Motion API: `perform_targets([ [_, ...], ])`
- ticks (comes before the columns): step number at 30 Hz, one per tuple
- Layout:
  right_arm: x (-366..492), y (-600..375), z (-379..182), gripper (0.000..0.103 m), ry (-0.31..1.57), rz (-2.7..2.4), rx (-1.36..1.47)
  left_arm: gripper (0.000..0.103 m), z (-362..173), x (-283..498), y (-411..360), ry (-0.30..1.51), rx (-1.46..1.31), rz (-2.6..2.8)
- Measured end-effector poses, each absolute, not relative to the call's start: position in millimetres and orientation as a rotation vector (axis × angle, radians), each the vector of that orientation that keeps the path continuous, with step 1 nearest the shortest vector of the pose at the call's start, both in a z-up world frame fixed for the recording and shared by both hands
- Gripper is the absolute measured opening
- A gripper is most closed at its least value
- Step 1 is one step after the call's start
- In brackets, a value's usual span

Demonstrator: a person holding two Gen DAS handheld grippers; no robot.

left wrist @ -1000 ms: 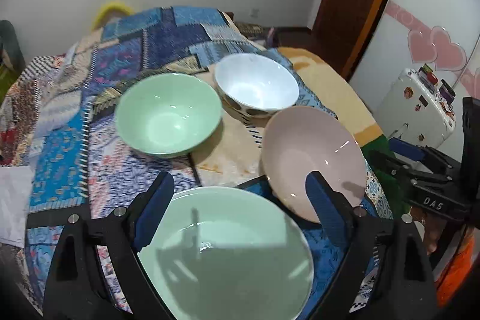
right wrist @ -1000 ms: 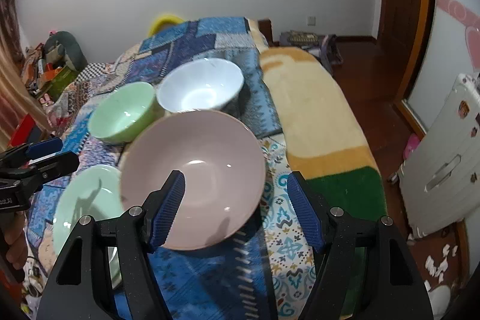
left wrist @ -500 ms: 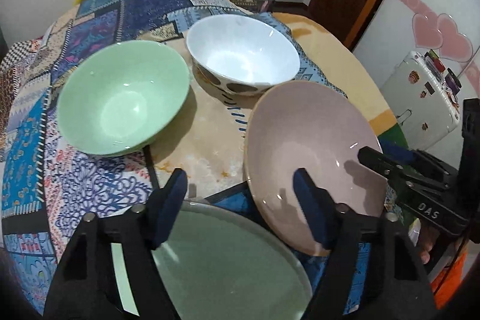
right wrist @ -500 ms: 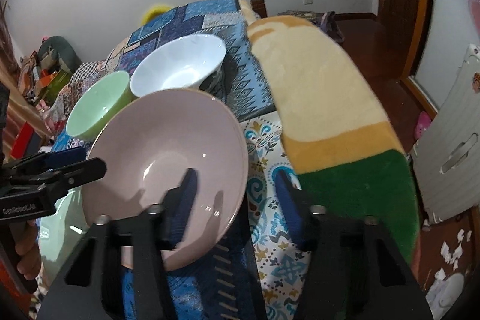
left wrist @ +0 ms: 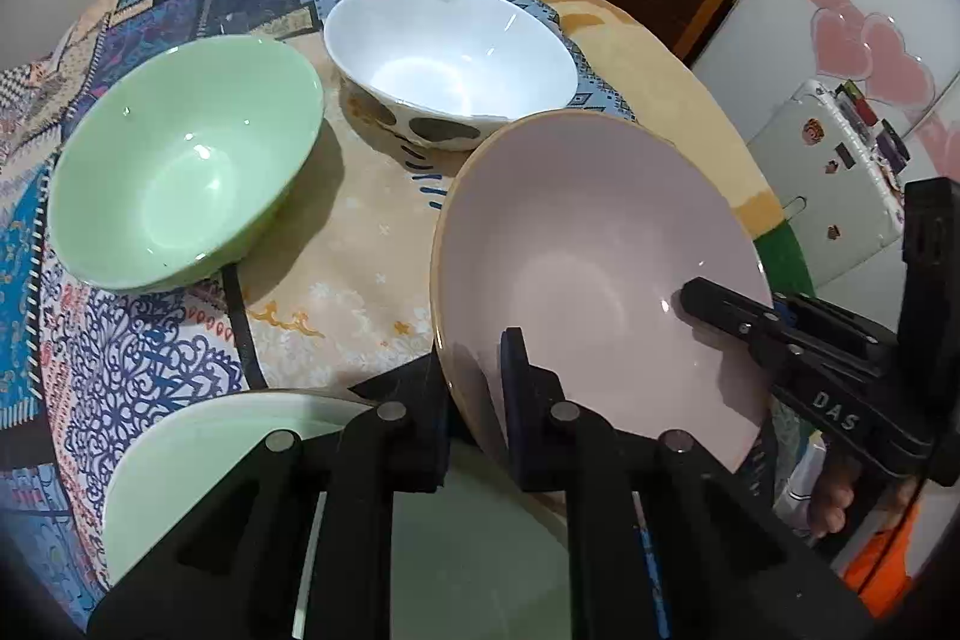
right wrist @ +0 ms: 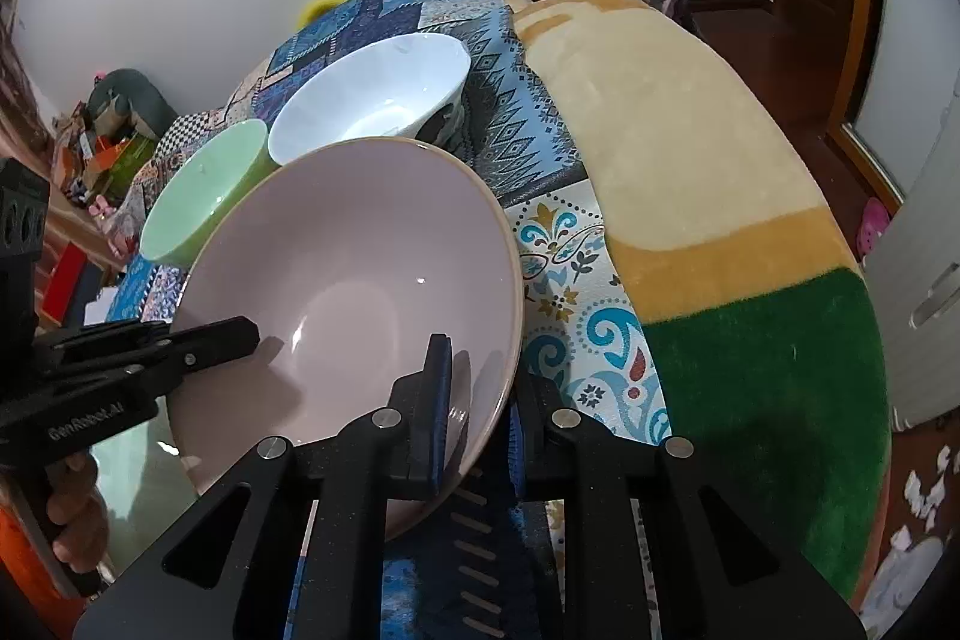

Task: Organize plates and bowls
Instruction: 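Grasp the pale pink bowl rim with both grippers, then lift the pale pink bowl and carry it beside the plate stack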

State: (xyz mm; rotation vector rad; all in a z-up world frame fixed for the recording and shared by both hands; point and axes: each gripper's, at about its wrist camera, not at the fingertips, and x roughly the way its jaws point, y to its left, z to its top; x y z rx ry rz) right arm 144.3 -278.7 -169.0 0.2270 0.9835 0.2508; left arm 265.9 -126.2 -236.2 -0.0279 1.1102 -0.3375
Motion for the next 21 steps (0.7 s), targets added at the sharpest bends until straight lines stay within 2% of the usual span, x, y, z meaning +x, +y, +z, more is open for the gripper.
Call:
perform_targets([
  [8, 141, -280, -156, 0.015, 0.97, 0.234, 0.227, 0.014, -225, 256, -129, 1.097, -0.013, -0.344],
  [21, 123, -265, -117, 0.015, 0.884, 0.249, 0.182, 0.014, -176, 217, -120, 0.996, 0.007, -0.347],
])
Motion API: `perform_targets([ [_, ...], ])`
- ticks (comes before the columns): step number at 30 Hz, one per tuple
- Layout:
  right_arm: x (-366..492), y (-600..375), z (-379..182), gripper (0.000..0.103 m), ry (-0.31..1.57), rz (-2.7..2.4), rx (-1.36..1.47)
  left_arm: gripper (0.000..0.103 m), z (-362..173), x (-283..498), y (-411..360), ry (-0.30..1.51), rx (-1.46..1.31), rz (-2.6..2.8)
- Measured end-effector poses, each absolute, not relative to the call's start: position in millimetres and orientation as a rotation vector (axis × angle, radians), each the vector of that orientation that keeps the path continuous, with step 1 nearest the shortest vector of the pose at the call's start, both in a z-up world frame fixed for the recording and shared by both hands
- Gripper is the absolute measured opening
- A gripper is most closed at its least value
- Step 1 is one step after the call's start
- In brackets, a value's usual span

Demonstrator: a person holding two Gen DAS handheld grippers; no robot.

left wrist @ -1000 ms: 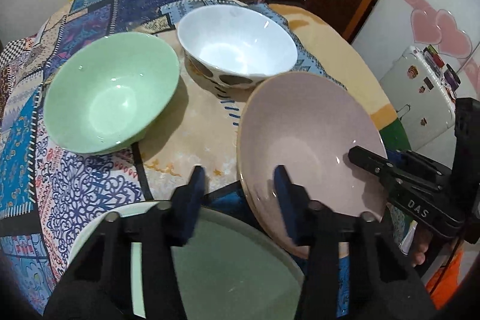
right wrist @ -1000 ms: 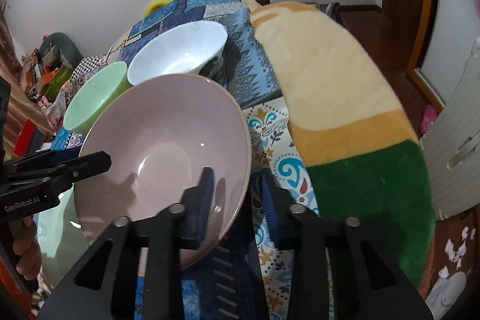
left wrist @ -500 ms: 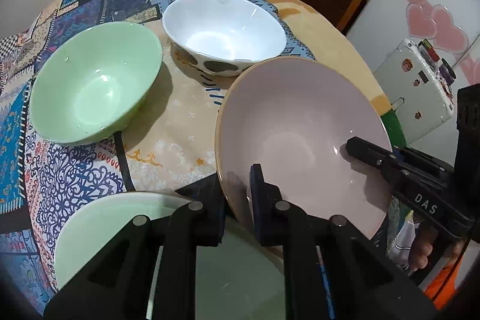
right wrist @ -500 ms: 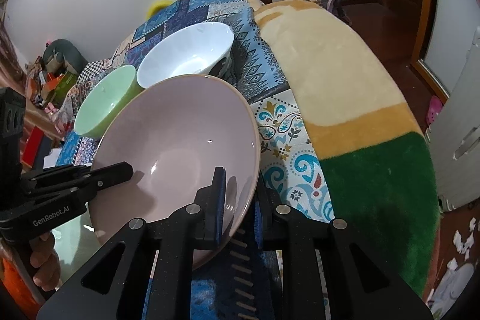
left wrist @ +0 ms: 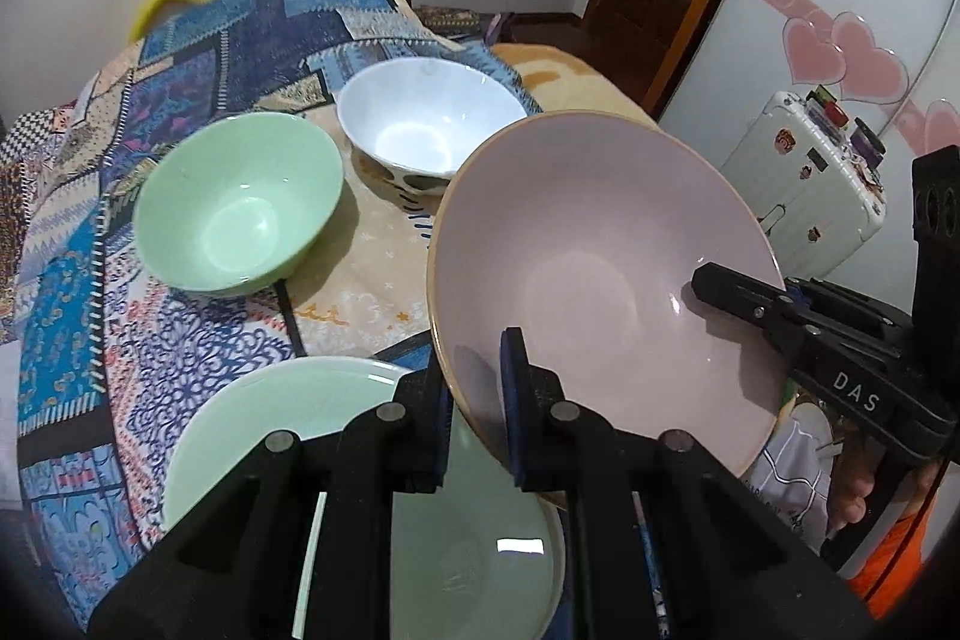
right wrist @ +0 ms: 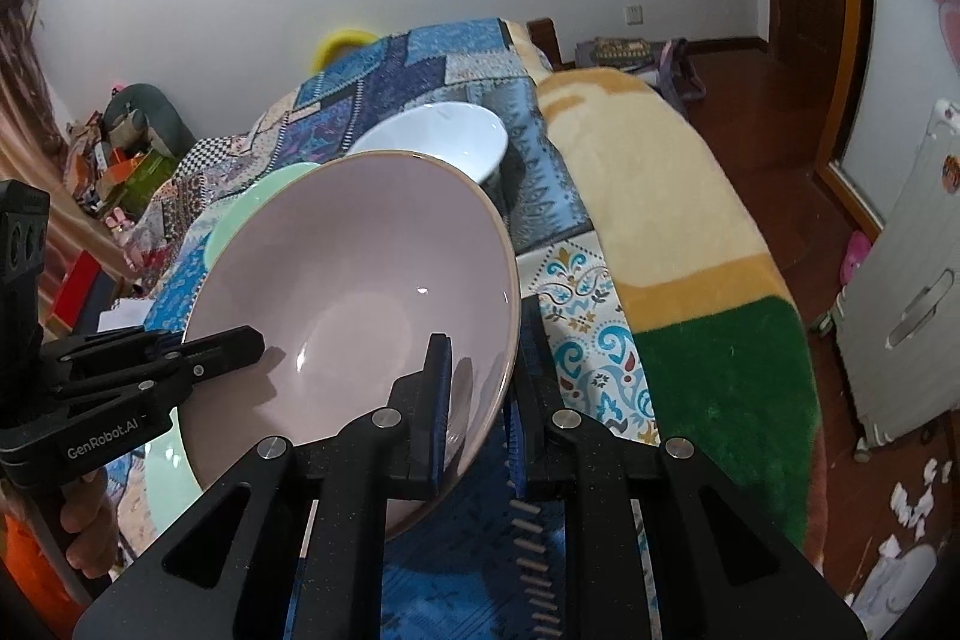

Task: Organize plates and bowls
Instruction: 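Lift the pale pink bowl and carry it beside the plate stack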

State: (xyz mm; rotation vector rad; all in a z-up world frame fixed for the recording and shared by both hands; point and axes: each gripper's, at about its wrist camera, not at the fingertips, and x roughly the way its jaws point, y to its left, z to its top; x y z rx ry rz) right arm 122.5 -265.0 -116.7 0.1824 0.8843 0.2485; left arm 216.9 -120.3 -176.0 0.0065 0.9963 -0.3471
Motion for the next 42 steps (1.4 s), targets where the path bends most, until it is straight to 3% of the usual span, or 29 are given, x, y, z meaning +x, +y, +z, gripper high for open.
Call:
perform_targets([
  [16, 98, -217, -94, 0.015, 0.84, 0.298, 0.134, 0.014, -139, 163, -77, 0.931, -0.027, -0.312],
  [42, 66, -89, -86, 0.015, 0.83, 0.462, 0.041, 0.014, -113, 80, 64, 0.842, -0.138, -0.156],
])
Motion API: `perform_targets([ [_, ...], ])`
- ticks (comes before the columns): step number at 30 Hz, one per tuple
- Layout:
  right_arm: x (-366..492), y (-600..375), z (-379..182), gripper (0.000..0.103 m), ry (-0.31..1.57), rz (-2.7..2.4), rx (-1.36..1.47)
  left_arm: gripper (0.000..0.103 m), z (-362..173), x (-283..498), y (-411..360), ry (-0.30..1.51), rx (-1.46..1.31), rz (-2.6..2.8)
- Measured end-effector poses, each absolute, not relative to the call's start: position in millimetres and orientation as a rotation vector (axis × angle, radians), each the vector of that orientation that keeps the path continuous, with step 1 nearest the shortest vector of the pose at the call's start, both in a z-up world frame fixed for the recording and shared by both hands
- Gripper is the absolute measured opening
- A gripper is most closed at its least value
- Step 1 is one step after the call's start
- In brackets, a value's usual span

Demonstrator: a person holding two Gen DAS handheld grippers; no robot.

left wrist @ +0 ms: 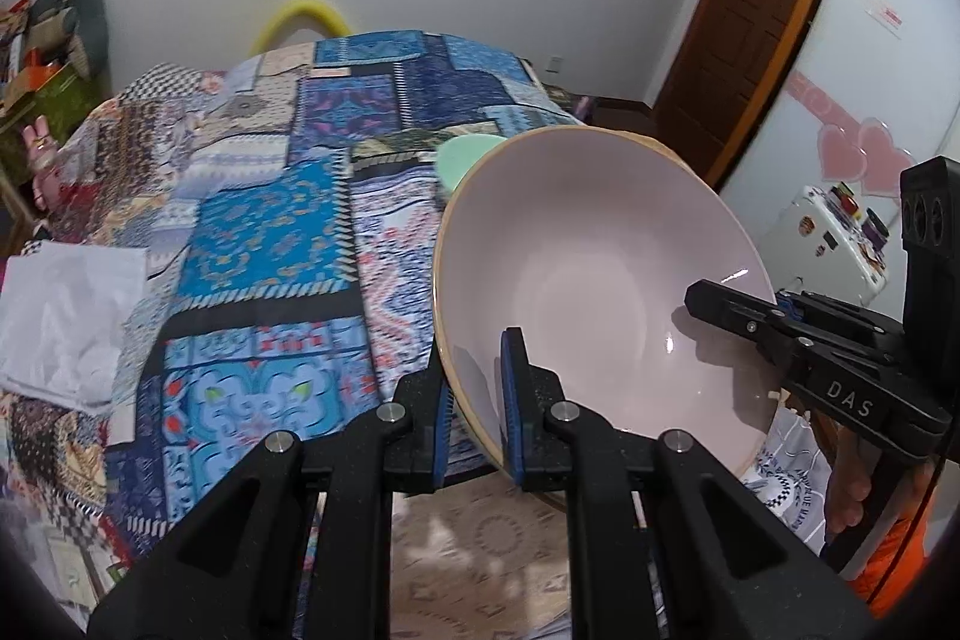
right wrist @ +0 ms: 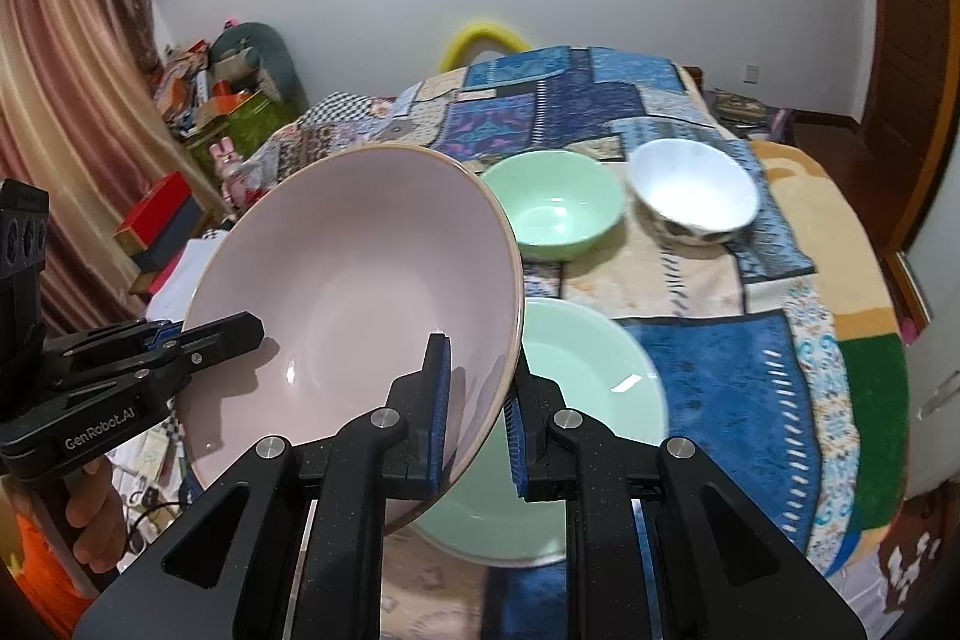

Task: Organize plates and bowls
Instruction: 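Lift the pale pink bowl and carry it beside the plate stack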

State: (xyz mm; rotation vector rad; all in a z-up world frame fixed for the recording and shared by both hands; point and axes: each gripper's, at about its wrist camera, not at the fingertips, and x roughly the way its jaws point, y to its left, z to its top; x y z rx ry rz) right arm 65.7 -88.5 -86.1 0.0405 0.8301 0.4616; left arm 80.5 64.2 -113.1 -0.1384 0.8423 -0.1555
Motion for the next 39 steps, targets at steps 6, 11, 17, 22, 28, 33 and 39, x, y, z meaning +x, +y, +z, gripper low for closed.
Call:
perform_targets([
  [6, 67, -57, -97, 0.016, 0.861, 0.516, 0.014, 0.014, -121, 69, 96, 0.852, -0.158, -0.094],
  [11, 69, -32, -111, 0.016, 0.9, 0.555, -0.007, 0.014, -134, 64, 120, 0.877, -0.178, -0.047],
  [17, 72, -10, -127, 0.016, 0.943, 0.592, -0.031, 0.014, -155, 62, 143, 0.924, -0.197, -0.007],
  [22, 77, 8, -140, 0.016, 0.978, 0.615, -0.054, 0.014, -174, 63, 161, 0.968, -0.221, 0.022],
  [28, 81, 25, -157, 0.016, 1.023, 0.635, -0.08, 0.014, -195, 65, 178, 1.009, -0.249, 0.05],
  [33, 86, 37, -171, 0.016, 1.059, 0.647, -0.102, 0.014, -214, 69, 189, 1.043, -0.277, 0.066],
  [39, 91, 45, -186, 0.016, 1.101, 0.652, -0.123, 0.014, -231, 73, 196, 1.08, -0.301, 0.089],
])
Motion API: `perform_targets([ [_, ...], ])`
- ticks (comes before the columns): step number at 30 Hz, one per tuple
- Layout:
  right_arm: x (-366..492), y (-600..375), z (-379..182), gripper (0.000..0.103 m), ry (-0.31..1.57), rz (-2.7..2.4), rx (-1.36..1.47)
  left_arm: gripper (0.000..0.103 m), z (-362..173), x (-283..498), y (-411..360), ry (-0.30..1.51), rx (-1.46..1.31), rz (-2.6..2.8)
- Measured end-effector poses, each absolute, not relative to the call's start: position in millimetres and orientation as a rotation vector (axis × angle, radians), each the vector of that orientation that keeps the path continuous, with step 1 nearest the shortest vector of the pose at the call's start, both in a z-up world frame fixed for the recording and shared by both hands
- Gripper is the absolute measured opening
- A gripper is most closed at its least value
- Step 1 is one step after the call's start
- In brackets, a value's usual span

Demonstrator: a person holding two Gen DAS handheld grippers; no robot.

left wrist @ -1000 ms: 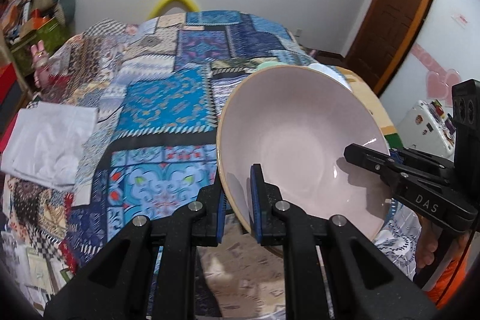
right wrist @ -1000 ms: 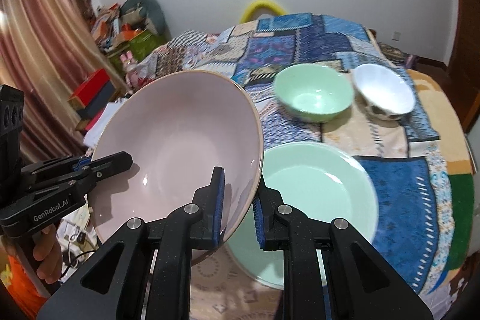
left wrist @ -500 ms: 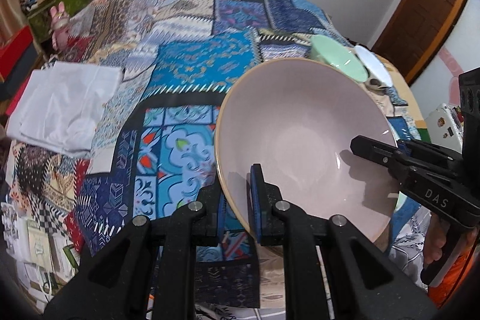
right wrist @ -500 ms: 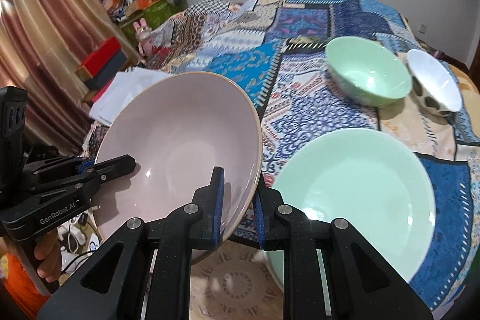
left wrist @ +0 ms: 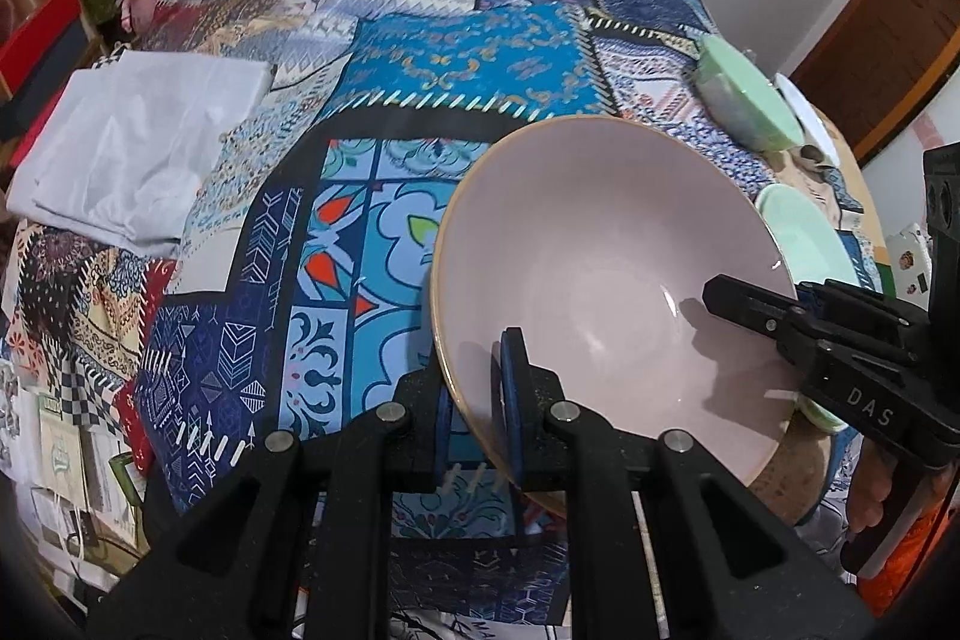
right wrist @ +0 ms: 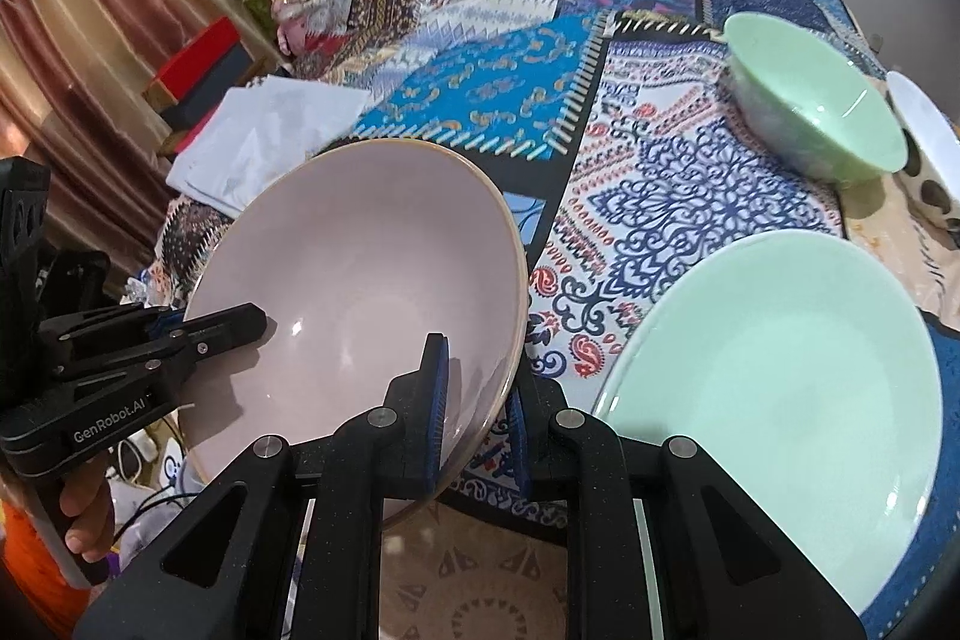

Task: Organize plates and bowls
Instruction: 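Lift the pale pink bowl and carry it beside the plate stack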

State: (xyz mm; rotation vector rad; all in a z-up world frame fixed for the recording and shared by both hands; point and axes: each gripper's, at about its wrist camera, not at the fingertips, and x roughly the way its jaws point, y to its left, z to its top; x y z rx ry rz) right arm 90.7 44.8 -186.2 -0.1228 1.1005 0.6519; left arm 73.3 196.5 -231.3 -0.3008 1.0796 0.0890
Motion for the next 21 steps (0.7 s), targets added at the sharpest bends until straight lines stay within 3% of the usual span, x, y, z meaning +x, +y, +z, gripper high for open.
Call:
perform_targets([
  [14, 86, 45, -184, 0.02, 1.093, 0.652, -0.157, 0.015, -234, 71, 191, 1.077, -0.257, 0.102],
  [21, 80, 28, -159, 0.041, 1.019, 0.646, -0.143, 0.04, -213, 62, 193, 1.03, -0.248, 0.135],
])
